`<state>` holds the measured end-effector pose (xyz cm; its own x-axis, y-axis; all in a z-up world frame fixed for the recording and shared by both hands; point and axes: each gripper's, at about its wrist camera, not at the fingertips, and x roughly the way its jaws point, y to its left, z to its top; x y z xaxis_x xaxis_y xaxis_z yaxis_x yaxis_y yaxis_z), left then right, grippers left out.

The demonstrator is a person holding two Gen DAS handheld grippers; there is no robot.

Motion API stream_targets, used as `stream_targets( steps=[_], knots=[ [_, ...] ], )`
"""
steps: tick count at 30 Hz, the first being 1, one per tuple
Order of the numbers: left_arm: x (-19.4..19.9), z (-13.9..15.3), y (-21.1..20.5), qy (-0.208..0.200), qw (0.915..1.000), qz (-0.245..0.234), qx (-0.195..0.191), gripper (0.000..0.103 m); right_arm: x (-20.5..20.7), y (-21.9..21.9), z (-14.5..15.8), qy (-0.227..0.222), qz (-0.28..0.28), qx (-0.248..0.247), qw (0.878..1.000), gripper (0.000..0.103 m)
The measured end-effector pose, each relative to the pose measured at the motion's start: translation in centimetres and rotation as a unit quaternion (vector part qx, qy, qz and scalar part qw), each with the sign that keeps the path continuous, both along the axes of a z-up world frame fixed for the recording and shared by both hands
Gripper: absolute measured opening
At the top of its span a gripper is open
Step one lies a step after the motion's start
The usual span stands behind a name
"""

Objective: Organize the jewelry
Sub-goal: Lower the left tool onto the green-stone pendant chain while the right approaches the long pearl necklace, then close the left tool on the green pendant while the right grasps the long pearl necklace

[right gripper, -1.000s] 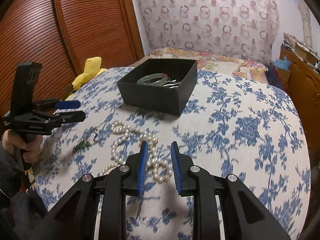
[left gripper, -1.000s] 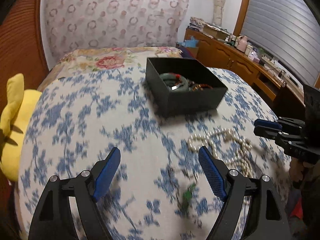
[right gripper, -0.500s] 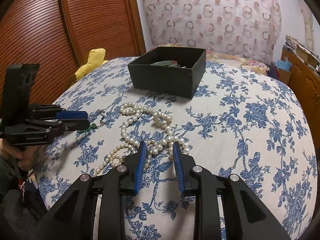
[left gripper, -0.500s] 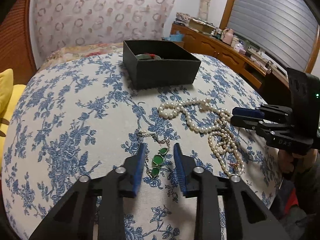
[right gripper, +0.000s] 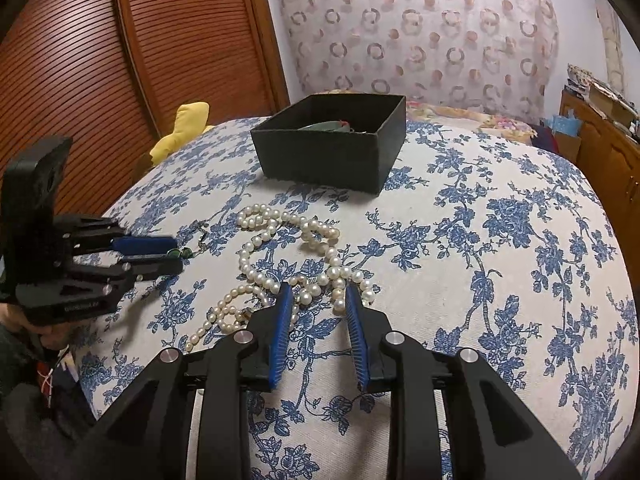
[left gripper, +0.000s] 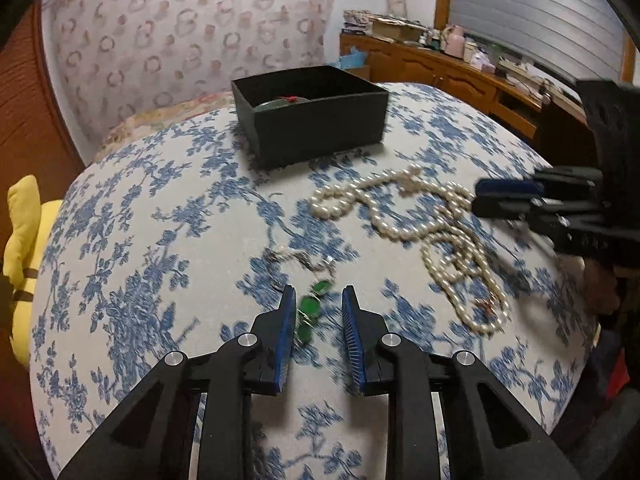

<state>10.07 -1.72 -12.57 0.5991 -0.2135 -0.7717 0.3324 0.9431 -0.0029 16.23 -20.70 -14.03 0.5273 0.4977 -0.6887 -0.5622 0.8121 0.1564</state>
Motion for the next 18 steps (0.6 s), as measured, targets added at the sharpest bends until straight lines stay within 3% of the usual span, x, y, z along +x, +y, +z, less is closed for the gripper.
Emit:
stream_targets(
  steps=[8,9,10,13,18],
  knots=[
    [0.3,0.0,-0.4,-0.004,0.9999,-0.005,0.007,0.019,0.0,0.1,0.0,0.000,0.002,-0.002,1.000,0.030],
    [0.4,0.0,-0.5,-0.004,0.9999,-0.006,0.008,0.018,0.0,0.1,0.0,0.001,0.003,-0.002,1.000,0.030],
    [0.4,0.0,-0.6,-0.003,0.9999,-0.011,0.008,0.011,0.0,0.1,-0.1,0.001,0.003,-0.002,1.000,0.030],
    [0.2,0.0,-0.6,-0.004,0.9998,-0.014,0.012,0.010,0.0,0.1,-0.1,0.001,0.004,-0.003,1.000,0.030],
    [-1.4,1.2,0.6,-0.025,0.9995,0.002,-0.019,0.010,0.0,0.2,-0.1,0.002,0.004,-0.002,1.000,0.030]
  ],
)
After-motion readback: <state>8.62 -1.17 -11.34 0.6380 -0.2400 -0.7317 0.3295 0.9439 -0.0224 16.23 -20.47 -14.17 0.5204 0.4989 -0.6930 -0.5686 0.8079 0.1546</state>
